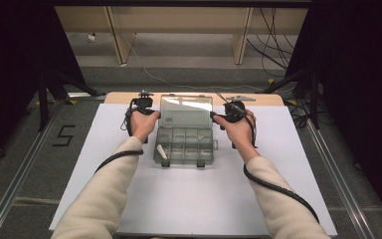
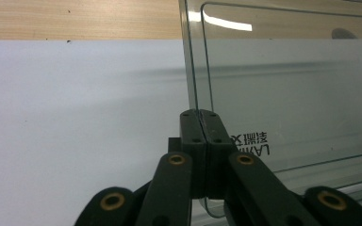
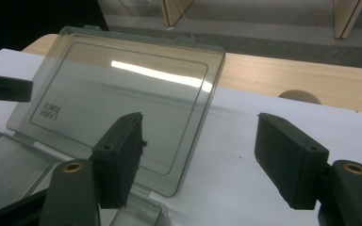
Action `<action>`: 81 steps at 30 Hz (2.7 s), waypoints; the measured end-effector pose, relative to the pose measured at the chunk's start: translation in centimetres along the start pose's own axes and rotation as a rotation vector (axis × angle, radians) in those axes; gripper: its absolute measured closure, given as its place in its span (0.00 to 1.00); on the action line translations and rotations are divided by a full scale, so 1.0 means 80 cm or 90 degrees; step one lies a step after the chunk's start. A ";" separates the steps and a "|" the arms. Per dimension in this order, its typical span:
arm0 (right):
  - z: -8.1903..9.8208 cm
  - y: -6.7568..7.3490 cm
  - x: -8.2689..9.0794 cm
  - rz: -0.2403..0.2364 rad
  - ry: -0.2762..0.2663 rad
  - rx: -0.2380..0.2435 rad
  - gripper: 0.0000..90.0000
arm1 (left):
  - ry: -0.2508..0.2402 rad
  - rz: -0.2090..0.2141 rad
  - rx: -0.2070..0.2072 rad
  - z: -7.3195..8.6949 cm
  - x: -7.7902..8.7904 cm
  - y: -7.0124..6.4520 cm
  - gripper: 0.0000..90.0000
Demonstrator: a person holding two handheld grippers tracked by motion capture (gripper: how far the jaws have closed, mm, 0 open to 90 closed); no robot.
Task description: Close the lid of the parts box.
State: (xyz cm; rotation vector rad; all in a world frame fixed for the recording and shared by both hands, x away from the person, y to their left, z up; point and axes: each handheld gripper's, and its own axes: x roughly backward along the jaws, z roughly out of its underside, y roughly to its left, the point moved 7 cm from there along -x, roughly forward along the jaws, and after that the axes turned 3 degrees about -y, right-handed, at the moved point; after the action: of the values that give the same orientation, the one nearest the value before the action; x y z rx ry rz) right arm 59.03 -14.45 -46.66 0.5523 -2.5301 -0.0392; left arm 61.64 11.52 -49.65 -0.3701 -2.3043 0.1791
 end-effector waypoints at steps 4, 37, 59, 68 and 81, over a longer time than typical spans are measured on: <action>0.000 0.000 -0.016 0.012 0.021 -0.033 0.41 | -0.008 0.005 -0.002 0.000 0.002 0.000 0.99; -0.004 -0.003 -0.046 0.021 0.075 -0.068 0.71 | -0.039 0.024 -0.033 0.002 0.014 -0.001 0.99; 0.000 -0.002 -0.049 0.059 0.079 -0.098 0.96 | -0.046 0.026 -0.059 0.001 0.018 -0.005 1.00; 0.001 0.006 -0.049 0.095 0.073 -0.135 0.98 | -0.065 0.029 -0.041 0.000 0.015 -0.008 0.99; -0.002 0.011 -0.045 0.131 0.028 -0.088 1.00 | -0.060 0.040 -0.051 0.006 0.014 -0.003 0.98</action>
State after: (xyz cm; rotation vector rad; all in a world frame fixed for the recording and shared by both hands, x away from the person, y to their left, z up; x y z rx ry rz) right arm 61.55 -12.19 -48.19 0.2350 -2.5051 -0.1232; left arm 60.53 11.64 -49.14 -0.4851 -2.3992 0.1378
